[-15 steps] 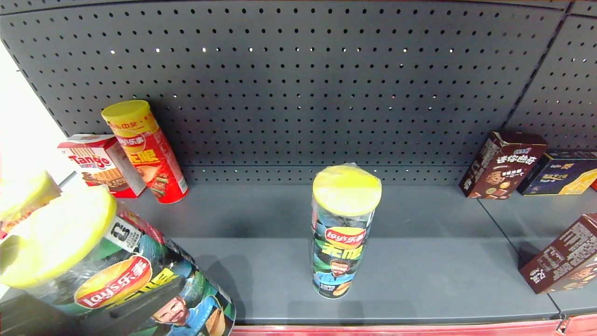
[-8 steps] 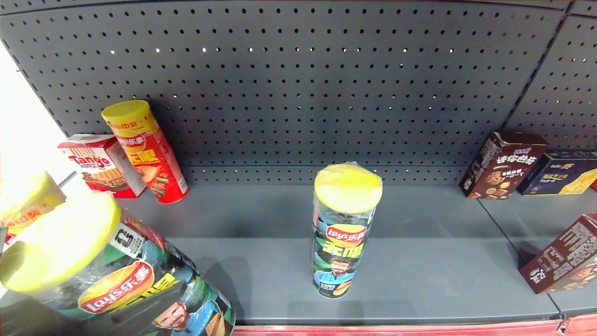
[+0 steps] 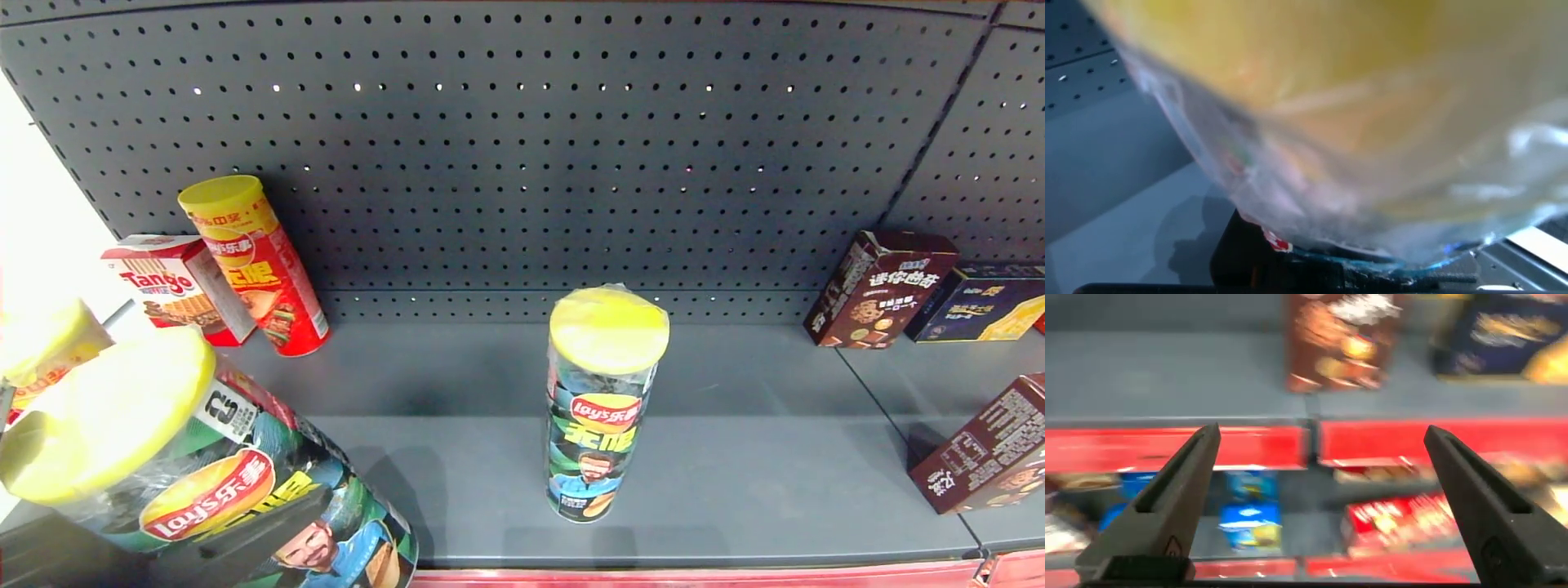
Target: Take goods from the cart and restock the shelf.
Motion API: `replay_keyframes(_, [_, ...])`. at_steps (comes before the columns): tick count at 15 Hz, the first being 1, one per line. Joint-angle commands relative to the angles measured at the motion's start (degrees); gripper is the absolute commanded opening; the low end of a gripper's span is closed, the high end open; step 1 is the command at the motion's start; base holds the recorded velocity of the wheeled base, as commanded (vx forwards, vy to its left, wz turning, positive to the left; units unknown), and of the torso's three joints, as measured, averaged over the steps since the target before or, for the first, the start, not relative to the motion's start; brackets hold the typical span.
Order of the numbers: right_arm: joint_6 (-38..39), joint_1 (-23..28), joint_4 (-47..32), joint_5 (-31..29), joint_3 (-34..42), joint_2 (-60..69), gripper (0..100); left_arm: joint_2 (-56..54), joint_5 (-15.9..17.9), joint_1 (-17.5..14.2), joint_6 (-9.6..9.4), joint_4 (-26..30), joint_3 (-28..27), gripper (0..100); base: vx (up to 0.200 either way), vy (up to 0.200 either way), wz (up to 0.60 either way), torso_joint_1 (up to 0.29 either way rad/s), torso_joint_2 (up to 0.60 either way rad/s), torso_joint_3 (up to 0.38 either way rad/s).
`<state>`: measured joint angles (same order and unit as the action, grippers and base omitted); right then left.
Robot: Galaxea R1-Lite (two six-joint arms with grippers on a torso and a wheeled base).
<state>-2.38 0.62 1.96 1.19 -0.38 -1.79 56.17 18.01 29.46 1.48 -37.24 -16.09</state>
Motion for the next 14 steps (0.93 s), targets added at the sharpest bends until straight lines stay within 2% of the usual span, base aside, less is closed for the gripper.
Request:
replay_keyframes(1, [-1.8, 0.1, -2.0, 3.0, 0.4, 1.8, 100, 0.4, 0.1, 0.9, 0.02, 0.2, -0.3, 0, 0.000, 0.000, 0.00, 0.000, 0.00, 0.000])
replay_keyframes(4, [1.9, 0.2, -2.1, 0.3, 0.4, 1.8, 100, 1.2, 0.5, 1.3, 0.02, 0.2, -0.9, 0, 0.000, 0.000, 0.00, 0.000, 0.00, 0.000])
replay_keyframes(7, [2.1, 0.2, -2.1, 0.1, 0.4, 1.8, 100, 4.5, 1.1, 1.2, 0.11, 0.4, -5.5, 0, 0.000, 0.000, 0.00, 0.000, 0.00, 0.000])
replay_keyframes(8, [2.1, 0.2, -2.1, 0.1, 0.4, 1.8, 100, 6.2, 2.2, 1.2, 0.11, 0.3, -6.8, 0, 0.000, 0.000, 0.00, 0.000, 0.00, 0.000])
replay_keyframes(9, [2.1, 0.2, -2.1, 0.1, 0.4, 1.8, 100, 9.0, 5.2, 0.6, 0.11, 0.3, -9.6, 0, 0.000, 0.000, 0.00, 0.000, 0.00, 0.000])
replay_keyframes(11, [2.1, 0.2, -2.1, 0.1, 0.4, 1.8, 100, 13.0, 6.2, 0.2, -0.07, 0.3, -13.2, 0, 0.000, 0.000, 0.00, 0.000, 0.00, 0.000])
replay_keyframes(13, [2.1, 0.2, -2.1, 0.1, 0.4, 1.8, 100, 17.2, 6.2, -1.1, -3.23, 0.3, -16.0, 0, 0.000, 0.000, 0.00, 0.000, 0.00, 0.000])
replay_keyframes(14, [2.1, 0.2, -2.1, 0.1, 0.4, 1.8, 100, 17.9, 6.1, -1.5, -4.02, 0.3, -16.4, 0, 0.000, 0.000, 0.00, 0.000, 0.00, 0.000])
